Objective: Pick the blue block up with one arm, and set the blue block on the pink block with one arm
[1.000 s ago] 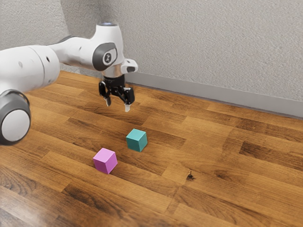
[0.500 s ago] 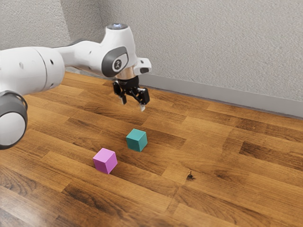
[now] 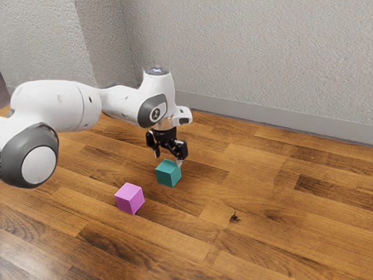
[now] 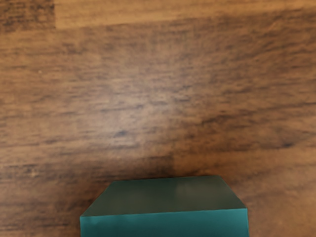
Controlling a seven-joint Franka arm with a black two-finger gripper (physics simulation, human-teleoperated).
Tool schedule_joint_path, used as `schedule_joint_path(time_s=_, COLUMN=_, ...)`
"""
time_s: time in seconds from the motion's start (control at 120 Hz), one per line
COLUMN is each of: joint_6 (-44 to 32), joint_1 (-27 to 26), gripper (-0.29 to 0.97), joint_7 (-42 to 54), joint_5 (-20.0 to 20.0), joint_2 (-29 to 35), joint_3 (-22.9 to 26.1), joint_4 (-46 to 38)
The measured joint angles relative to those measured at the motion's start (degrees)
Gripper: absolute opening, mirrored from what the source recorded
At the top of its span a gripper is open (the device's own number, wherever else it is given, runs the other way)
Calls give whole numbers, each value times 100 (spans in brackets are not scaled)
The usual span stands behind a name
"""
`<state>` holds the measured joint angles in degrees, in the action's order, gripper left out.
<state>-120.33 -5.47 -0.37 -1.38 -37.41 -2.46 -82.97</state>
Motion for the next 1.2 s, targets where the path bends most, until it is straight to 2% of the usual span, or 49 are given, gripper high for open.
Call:
schedule_joint_path(time_s=0.733, joint_6=-246, joint_1=32, gripper=65, joint_7=-26, joint_5=256, joint_2=-236, joint_3=0, joint_4=-283)
schedule_joint_path(time_s=0.792, joint_6=-259, joint_1=35, gripper=62, joint_7=-29, joint_5=258, joint_2=-241, joint_3=0, joint_4=-284)
schedule_joint_path(time_s=0.958, joint_6=-280, joint_1=31, gripper=40, joint_7=-42, joint_5=259, joint_2=-236, joint_3=0, joint_4=-283)
schedule_joint_path(time_s=1.2, joint_6=-295, joint_1=23, gripper=36, joint_7=-97, joint_5=215, joint_2=-229, joint_3=1, joint_4=-284)
